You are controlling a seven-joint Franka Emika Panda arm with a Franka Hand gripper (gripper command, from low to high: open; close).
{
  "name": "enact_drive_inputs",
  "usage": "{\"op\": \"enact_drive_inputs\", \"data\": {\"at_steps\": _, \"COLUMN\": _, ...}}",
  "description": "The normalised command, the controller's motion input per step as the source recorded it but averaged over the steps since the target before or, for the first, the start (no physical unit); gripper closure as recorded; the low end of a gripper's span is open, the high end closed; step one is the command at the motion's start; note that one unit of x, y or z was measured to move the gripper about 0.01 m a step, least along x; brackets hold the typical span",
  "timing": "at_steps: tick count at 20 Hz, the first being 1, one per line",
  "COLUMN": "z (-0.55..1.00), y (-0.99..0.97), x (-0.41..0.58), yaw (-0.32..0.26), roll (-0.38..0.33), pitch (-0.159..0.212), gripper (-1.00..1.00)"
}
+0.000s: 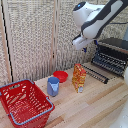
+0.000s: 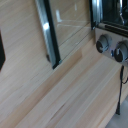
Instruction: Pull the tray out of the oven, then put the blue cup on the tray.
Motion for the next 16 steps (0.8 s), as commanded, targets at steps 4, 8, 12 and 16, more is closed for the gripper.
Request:
{"op": "enact_drive_inputs", "data": {"at_steps": 4, "z": -0.15, "y": -0.77, "x": 0.149, "yaw": 0.001, "roll": -0.24, "pitch": 0.047, "gripper": -1.0}}
{"op": "enact_drive_inputs", "data": {"at_steps": 8, "z": -0.18, "y": -0.6, "x": 0.287, "yaw": 0.064, "roll": -0.199, "pitch": 0.083, "gripper": -1.0}}
{"op": "enact_drive_inputs", "data": {"at_steps": 12, "z": -0.09, "y": -0.55, "x": 0.181, "yaw": 0.051, "roll": -0.207, "pitch": 0.144, "gripper": -1.0}}
{"op": "enact_drive_inputs", "data": {"at_steps": 16, "z": -0.29, "y": -0.46, "x": 0.289, "yaw": 0.078, "roll": -0.192, "pitch": 0.177, "gripper": -1.0}}
